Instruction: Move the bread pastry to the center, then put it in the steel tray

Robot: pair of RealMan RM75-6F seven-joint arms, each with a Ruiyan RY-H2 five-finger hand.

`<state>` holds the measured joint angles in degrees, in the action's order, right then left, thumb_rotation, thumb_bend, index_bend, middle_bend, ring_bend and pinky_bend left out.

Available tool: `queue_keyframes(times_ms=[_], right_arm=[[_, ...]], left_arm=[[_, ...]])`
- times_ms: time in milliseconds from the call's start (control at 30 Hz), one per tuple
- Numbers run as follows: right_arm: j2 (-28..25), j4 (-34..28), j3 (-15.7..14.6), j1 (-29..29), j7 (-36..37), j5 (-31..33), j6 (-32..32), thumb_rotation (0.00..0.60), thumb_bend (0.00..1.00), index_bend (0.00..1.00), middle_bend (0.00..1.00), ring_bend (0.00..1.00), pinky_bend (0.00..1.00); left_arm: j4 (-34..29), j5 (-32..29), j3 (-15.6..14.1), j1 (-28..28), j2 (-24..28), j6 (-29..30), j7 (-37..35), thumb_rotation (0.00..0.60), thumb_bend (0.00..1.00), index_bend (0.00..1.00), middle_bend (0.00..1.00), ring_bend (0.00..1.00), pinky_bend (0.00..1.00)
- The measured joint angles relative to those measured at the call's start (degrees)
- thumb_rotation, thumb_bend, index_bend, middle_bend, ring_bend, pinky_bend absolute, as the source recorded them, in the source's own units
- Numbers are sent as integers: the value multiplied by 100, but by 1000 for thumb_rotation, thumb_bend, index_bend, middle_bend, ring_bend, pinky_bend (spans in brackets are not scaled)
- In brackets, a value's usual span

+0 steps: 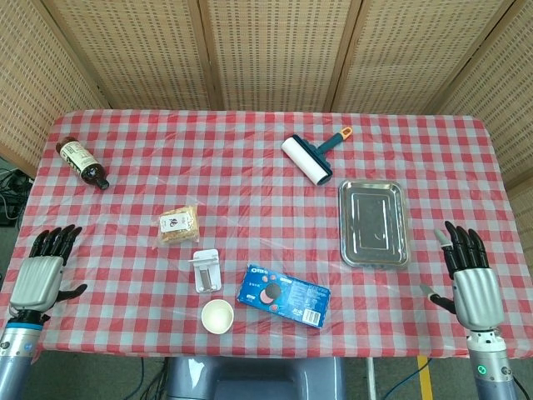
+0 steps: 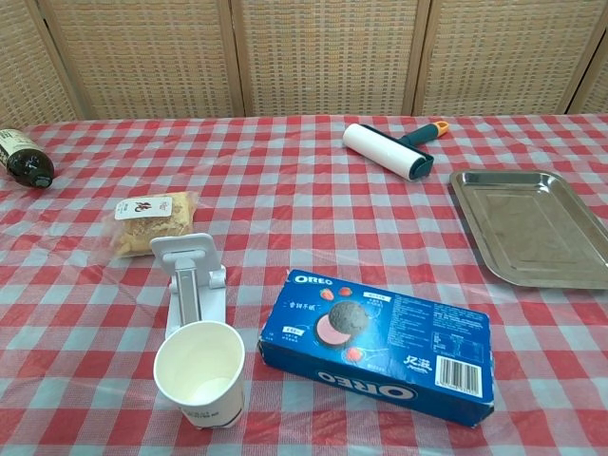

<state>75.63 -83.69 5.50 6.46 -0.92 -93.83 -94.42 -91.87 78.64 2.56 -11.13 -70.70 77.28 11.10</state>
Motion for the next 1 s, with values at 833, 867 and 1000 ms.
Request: queue_keyframes(times_ms=[833,867,1000], right_arm=[[-147,-23,108,19,392,262,132,600,84,21,0,0,0],[-155,-19,114,17,423,278,133,600,84,23,0,0,0],[-174,4,126,18,517,299,144,600,84,26,0,0,0]], left_arm=[[471,-2690,1057,-2514,-604,-2907,1236,600,134,0,0,0,0],[530,-2821,1066,-2608,-686,-2952,1334,600,134,0,0,0,0],[778,-3377,1078,-2992,-1025,-3103,1707,600,137,0,0,0,0]])
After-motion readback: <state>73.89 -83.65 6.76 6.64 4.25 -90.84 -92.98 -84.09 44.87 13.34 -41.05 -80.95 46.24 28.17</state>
